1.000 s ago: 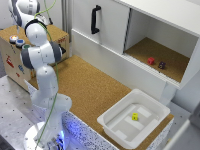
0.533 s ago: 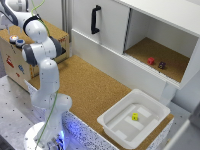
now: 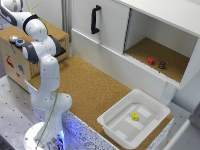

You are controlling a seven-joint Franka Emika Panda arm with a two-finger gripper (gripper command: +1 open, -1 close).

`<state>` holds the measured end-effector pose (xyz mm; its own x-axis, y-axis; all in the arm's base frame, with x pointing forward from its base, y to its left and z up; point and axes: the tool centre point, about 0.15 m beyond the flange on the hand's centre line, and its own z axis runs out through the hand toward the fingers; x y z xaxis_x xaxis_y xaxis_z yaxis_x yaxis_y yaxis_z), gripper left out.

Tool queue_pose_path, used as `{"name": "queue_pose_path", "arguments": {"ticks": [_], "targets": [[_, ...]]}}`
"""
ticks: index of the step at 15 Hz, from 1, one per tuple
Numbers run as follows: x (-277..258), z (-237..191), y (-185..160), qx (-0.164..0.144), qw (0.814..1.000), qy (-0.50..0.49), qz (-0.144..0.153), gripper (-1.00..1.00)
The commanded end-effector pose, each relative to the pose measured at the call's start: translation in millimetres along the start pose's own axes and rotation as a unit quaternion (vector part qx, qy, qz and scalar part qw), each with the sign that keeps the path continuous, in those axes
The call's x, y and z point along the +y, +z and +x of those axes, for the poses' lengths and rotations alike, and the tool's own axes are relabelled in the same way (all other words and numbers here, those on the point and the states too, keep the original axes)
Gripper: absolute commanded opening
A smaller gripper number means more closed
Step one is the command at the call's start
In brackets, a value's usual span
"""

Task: Move the red light switch to turn off the red light

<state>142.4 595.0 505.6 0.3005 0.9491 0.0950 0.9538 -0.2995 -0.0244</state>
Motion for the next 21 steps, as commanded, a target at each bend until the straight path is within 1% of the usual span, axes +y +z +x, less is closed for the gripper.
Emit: {"name": "queue_pose_path", "arguments": {"ticks": [1, 4, 5, 8, 10, 11, 13, 14, 15, 16, 18, 19, 20, 21], "targets": [[-2, 28, 9, -0.057, 0.998, 0.014, -0.019, -1.00], [0, 17, 20, -0.045, 0.999, 0.030, -0.001, -1.00], [2, 16, 25, -0.041, 0.999, 0.032, 0.009, -1.00], [9, 16, 35, -0.030, 0.999, 0.035, 0.017, -1.00], [14, 19, 39, -0.024, 0.999, 0.036, 0.009, -1.00], [17, 21, 43, -0.023, 0.999, 0.034, 0.011, -1.00], [20, 22, 57, -0.031, 0.999, 0.031, 0.018, -1.00], [21, 22, 65, -0.034, 0.999, 0.030, 0.024, -1.00], [23, 23, 75, -0.036, 0.998, 0.026, 0.036, -1.00], [22, 25, 78, -0.037, 0.998, 0.025, 0.039, -1.00], [18, 26, 69, -0.035, 0.999, 0.022, 0.030, -1.00], [14, 25, 53, -0.022, 0.999, 0.020, 0.025, -1.00], [8, 25, 33, -0.017, 1.000, 0.014, 0.009, -1.00], [4, 24, 17, -0.014, 1.000, 0.011, 0.000, -1.00]]}}
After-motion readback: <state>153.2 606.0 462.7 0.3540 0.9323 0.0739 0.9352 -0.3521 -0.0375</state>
